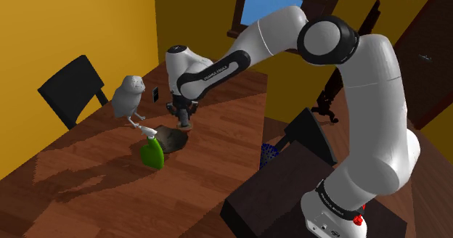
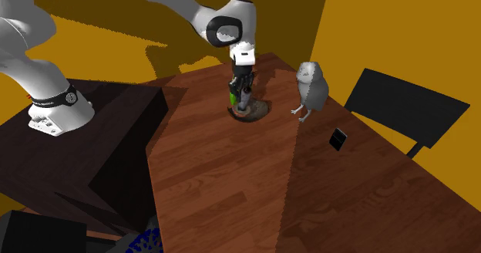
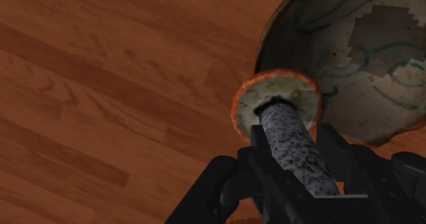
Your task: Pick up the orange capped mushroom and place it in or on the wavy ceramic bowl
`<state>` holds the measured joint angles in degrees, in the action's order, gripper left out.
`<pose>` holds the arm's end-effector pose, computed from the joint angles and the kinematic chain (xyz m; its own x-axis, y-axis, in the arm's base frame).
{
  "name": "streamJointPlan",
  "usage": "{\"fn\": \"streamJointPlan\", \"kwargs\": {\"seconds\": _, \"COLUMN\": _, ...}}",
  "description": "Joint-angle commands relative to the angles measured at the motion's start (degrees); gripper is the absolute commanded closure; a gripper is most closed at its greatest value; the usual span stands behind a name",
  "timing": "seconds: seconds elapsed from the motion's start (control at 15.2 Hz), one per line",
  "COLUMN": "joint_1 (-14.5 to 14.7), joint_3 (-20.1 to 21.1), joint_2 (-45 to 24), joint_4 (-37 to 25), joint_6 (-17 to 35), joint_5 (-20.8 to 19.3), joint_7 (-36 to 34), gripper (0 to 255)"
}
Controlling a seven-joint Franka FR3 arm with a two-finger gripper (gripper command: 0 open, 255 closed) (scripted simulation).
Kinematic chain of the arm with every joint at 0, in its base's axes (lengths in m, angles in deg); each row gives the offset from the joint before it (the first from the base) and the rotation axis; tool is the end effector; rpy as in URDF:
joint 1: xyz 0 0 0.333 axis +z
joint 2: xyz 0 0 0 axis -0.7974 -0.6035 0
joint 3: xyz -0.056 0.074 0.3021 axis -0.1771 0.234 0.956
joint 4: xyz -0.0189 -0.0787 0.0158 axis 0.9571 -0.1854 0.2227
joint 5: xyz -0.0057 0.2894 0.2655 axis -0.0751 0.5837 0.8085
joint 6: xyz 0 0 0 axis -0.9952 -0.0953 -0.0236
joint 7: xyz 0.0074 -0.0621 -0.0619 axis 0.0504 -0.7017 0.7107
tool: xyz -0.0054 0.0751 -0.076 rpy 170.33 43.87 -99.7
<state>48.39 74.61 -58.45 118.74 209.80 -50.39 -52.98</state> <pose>0.6438 0.1959 0.2067 0.8741 -0.4811 0.0667 -0.4857 -0.8684 0.1001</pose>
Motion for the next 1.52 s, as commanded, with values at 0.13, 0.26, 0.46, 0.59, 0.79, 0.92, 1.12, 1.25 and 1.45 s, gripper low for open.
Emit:
{"fn": "streamJointPlan", "kwargs": {"seconds": 0.13, "joint_1": 5.3, "joint_3": 0.0, "joint_2": -5.1, "joint_4": -9.5, "joint_6": -4.8, "joint_5": 0.0, "joint_7": -2.0, "gripper": 255}}
{"fn": "streamJointPlan", "kwargs": {"seconds": 0.26, "joint_1": 7.6, "joint_3": -0.3, "joint_2": -8.0, "joint_4": -14.0, "joint_6": -6.5, "joint_5": -0.1, "joint_7": -2.6, "gripper": 255}}
{"fn": "streamJointPlan", "kwargs": {"seconds": 0.46, "joint_1": 7.9, "joint_3": -0.8, "joint_2": -9.5, "joint_4": -14.3, "joint_6": -5.3, "joint_5": -0.6, "joint_7": -3.0, "gripper": 255}}
{"fn": "streamJointPlan", "kwargs": {"seconds": 0.59, "joint_1": 8.2, "joint_3": -1.2, "joint_2": -10.5, "joint_4": -14.6, "joint_6": -4.5, "joint_5": -1.0, "joint_7": -3.2, "gripper": 255}}
{"fn": "streamJointPlan", "kwargs": {"seconds": 0.79, "joint_1": 8.5, "joint_3": -1.7, "joint_2": -12.1, "joint_4": -15.1, "joint_6": -3.4, "joint_5": -1.5, "joint_7": -3.5, "gripper": 255}}
{"fn": "streamJointPlan", "kwargs": {"seconds": 0.92, "joint_1": 8.8, "joint_3": -2.0, "joint_2": -13.3, "joint_4": -15.5, "joint_6": -2.6, "joint_5": -1.9, "joint_7": -3.7, "gripper": 255}}
{"fn": "streamJointPlan", "kwargs": {"seconds": 1.12, "joint_1": 9.2, "joint_3": -2.6, "joint_2": -15.0, "joint_4": -16.2, "joint_6": -1.6, "joint_5": -2.3, "joint_7": -4.0, "gripper": 255}}
{"fn": "streamJointPlan", "kwargs": {"seconds": 1.25, "joint_1": 9.3, "joint_3": -2.7, "joint_2": -15.4, "joint_4": -16.4, "joint_6": -1.4, "joint_5": -2.5, "joint_7": -4.1, "gripper": 255}}
{"fn": "streamJointPlan", "kwargs": {"seconds": 1.45, "joint_1": 9.3, "joint_3": -2.7, "joint_2": -15.4, "joint_4": -16.4, "joint_6": -1.4, "joint_5": -2.5, "joint_7": -4.1, "gripper": 255}}
